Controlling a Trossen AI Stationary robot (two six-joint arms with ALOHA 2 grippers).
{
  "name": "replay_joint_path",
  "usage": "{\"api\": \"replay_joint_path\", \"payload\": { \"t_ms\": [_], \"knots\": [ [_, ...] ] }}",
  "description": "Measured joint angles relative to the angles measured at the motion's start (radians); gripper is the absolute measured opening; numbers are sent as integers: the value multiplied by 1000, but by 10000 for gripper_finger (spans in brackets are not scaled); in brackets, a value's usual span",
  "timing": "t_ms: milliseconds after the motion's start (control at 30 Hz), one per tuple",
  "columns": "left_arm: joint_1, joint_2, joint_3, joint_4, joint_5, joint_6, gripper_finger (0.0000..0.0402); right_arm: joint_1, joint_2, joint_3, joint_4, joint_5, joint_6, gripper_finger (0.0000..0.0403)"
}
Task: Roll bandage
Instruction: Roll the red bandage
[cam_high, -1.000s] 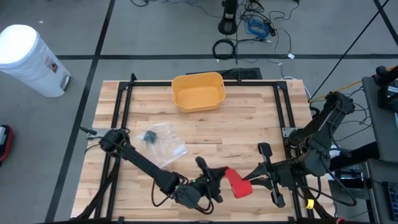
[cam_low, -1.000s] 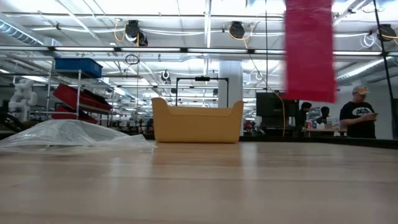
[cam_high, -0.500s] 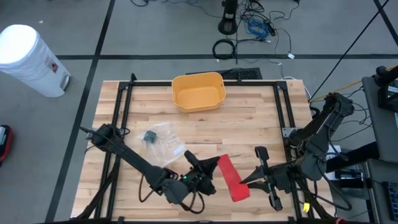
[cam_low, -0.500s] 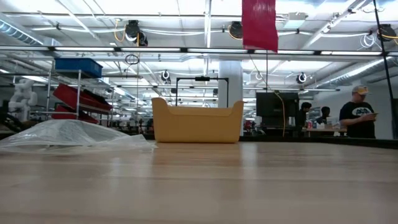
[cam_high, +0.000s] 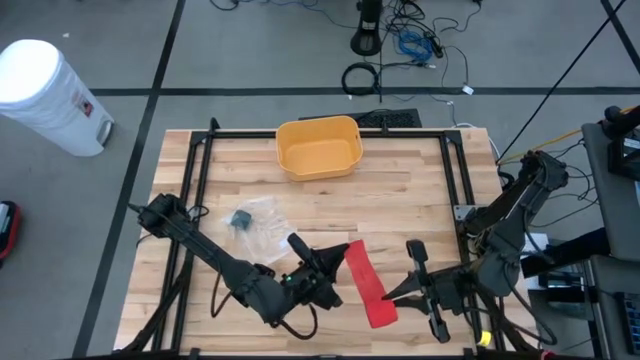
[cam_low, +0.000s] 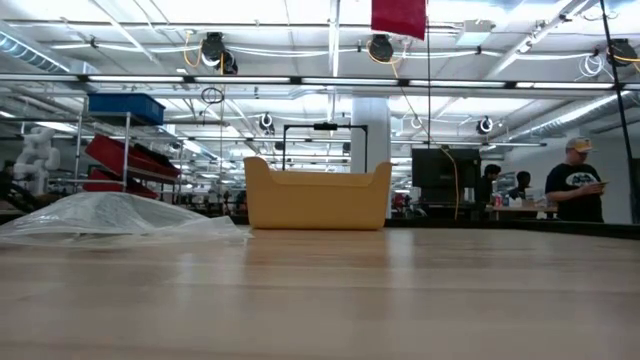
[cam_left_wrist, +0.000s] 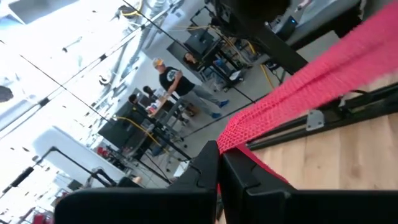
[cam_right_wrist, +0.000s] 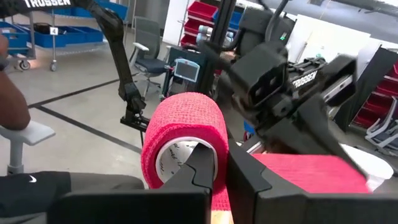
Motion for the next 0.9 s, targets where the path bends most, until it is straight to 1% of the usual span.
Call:
{"api": "replay_joint_path", "payload": {
  "t_ms": [100,200,300,467,600,767,900],
  "knots": [
    [-1,0,0,112,6,110,4,-7,6,0,0,0,5,15],
    [-3,0,0,224,41,234,4,-14,10,0,0,0,8,15],
    [-4,0,0,250,101,307,4,-20,13,0,-1,-4,12,15],
    [-5,0,0,246,209,320,4,-40,12,0,-7,-81,39,16],
    [-6,0,0,248,273,321,4,-49,12,0,-12,-80,49,16],
    [-23,0,0,251,364,367,4,-61,12,0,-16,-79,51,16],
    [-40,0,0,252,405,372,4,-74,12,0,-17,-73,57,16]
  ]
}}
